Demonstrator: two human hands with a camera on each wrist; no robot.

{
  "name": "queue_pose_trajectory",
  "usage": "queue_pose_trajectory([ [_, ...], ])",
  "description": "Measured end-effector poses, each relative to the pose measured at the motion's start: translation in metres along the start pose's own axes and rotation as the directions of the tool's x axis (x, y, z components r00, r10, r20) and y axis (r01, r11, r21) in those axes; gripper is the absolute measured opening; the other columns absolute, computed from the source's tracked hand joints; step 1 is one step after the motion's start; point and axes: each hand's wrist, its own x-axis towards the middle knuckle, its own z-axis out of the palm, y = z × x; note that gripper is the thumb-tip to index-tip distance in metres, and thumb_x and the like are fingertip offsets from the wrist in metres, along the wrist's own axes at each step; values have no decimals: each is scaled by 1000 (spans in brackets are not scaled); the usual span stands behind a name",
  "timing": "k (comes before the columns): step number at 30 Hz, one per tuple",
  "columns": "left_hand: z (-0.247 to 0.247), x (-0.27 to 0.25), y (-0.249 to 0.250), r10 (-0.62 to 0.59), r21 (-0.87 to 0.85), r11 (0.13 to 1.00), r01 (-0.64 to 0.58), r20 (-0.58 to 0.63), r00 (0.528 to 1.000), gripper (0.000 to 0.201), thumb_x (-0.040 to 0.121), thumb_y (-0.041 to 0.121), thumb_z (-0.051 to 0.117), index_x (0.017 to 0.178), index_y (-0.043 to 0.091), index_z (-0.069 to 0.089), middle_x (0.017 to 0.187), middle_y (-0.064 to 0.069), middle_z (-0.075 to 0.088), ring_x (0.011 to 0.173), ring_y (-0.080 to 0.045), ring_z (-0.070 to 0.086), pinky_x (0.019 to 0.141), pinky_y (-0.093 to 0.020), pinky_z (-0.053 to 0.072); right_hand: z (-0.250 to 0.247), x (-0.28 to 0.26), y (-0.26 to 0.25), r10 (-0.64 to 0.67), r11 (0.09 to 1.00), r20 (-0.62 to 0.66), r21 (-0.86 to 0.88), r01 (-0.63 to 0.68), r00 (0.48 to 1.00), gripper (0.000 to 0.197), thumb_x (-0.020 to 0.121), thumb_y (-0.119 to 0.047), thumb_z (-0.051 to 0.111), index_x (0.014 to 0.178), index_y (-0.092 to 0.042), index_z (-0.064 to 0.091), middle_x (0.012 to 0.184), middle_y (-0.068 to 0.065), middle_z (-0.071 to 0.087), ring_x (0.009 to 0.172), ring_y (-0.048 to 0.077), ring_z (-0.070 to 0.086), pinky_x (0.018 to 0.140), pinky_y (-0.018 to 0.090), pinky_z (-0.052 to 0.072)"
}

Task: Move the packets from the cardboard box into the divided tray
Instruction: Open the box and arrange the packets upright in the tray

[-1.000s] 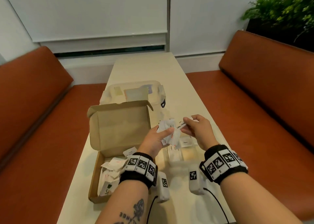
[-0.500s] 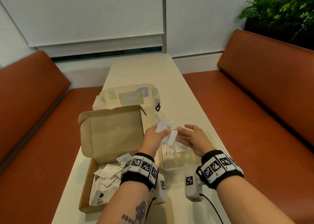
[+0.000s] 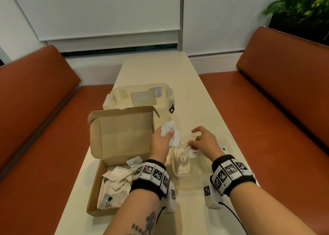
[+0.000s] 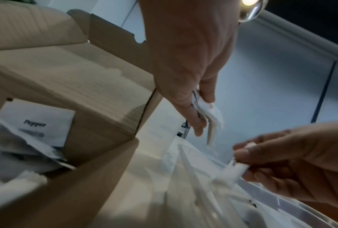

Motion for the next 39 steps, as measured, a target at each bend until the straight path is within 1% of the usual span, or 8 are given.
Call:
queue_pose_trajectory([
  [2,3,0,-2,25,30,999,-24,-37,999,11,90,12,61,100,16,65,102,-12,69,100,-32,64,94,-52,49,3,2,0,-35,984,104,-170,52,994,32,75,-6,76,100,-16,57,73,9,65,55,11,58,49,12,44],
  [6,5,1,-3,53,65,997,-48,-79,995,13,90,18,60,85,29,60,97,-9,69,96,-31,65,91,-52,50,11,8,-2,-55,890,254,-426,162,966,37,71,-12,79,103,-15,63,73,-5,55,66,10,52,55,17,36],
  [11,5,1,-5,75,84,994,-69,-76,994,12,91,18,60,89,29,60,98,-8,69,95,-28,65,89,-51,51,21,14,-2,-58,782,317,-575,240,947,47,75,-17,77,118,-14,57,101,6,65,88,20,58,71,23,36],
  [21,8,4,-9,84,109,991,-77,-65,994,10,91,16,58,99,20,61,99,-8,68,95,-27,65,89,-49,52,16,6,4,-170,728,318,-597,336,933,34,75,-17,74,107,-17,61,108,-2,63,99,17,57,75,24,39],
  [26,10,3,-8,71,95,993,-65,-67,995,9,92,15,58,99,19,61,101,-9,67,98,-29,63,91,-49,51,20,-1,9,-115,685,390,-635,357,914,46,74,-22,76,117,-19,60,118,-7,64,108,14,58,85,25,42],
  [29,9,3,-7,64,82,995,-58,-76,995,8,91,14,58,97,17,62,101,-12,68,99,-32,63,91,-51,50,23,-3,12,-136,681,373,-638,360,918,43,74,-21,74,113,-17,56,116,-7,65,105,17,59,76,25,40],
  [34,7,4,-8,62,94,994,-53,-97,993,16,90,14,60,83,28,59,96,-9,67,97,-32,63,90,-51,51,21,-3,12,-137,785,290,-551,282,947,41,81,-16,69,119,-17,54,109,-3,67,99,18,60,78,26,44],
  [39,10,3,-6,41,27,999,-39,-104,994,13,90,13,60,91,26,62,99,-6,69,99,-29,64,92,-51,50,12,-3,-4,-105,994,-16,-4,105,994,13,95,-16,52,98,-9,63,82,6,68,62,13,58,56,20,49],
])
